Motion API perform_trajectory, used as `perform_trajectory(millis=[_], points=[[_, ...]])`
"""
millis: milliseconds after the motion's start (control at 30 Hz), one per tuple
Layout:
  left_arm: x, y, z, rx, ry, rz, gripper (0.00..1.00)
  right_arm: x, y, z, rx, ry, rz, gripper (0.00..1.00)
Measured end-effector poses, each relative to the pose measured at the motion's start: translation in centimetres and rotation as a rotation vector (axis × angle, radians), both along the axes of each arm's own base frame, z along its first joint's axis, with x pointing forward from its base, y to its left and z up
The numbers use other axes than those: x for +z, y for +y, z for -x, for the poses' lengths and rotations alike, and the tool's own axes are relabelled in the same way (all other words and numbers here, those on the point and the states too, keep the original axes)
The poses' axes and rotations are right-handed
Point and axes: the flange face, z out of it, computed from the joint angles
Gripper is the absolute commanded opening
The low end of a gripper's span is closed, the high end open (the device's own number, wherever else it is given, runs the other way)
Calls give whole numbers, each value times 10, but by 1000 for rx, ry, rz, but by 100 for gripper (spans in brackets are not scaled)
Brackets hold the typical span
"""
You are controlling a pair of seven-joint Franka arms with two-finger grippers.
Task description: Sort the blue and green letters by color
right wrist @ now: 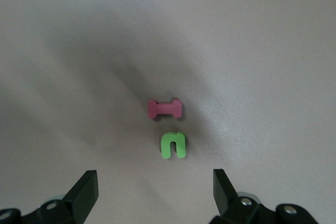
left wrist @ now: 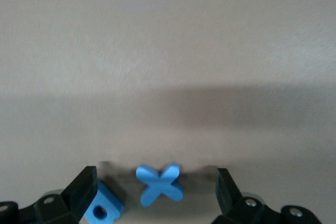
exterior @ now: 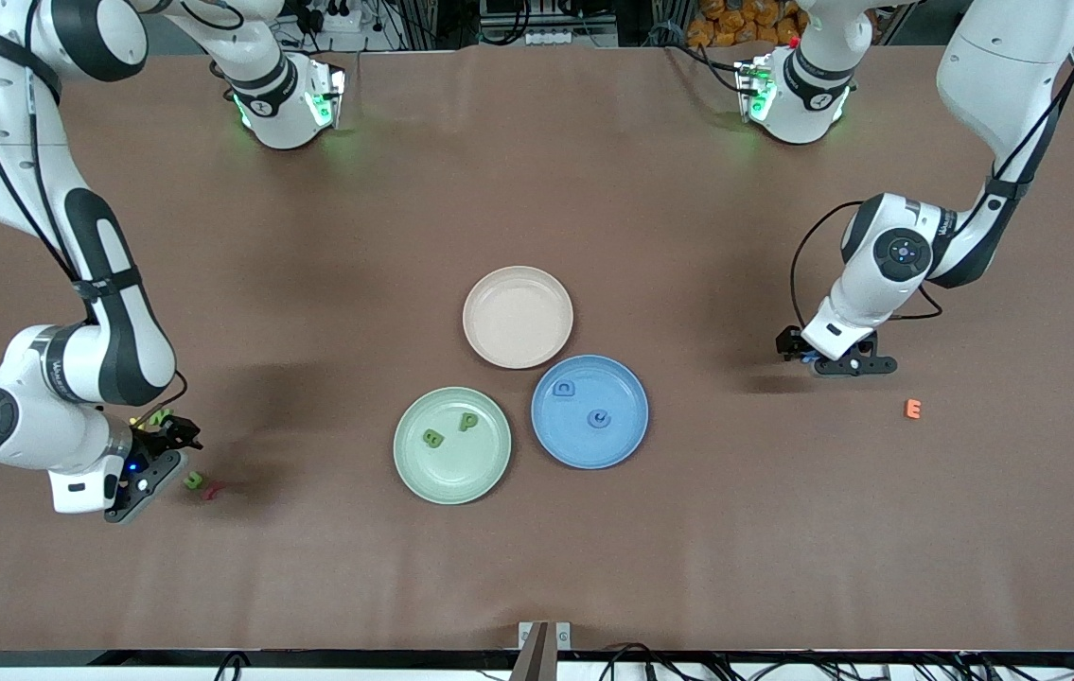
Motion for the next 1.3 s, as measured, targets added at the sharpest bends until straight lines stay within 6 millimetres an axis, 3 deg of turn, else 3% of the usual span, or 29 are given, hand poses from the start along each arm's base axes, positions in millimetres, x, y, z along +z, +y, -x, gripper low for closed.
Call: perform_trajectory(millis=[200,533,733,1200,1300], points=[[2,-3,-11,-101,-11,-6,100,-14,0,-3,-1,-5,-5,85],[-13,-21,-4,-52,15,7,100,-24,-2,-11,-5,-15,-8,78],[-14,-21,-3,-49,15,7,100,-27,-2,-12,-5,-15,-9,75],[-14,-20,-1,-47,35,-4,100,-36,-2,-13,-6,-13,-12,54],[-14,-18,1,-46,52,-15,100,-36,-2,-13,-6,-13,-12,54]])
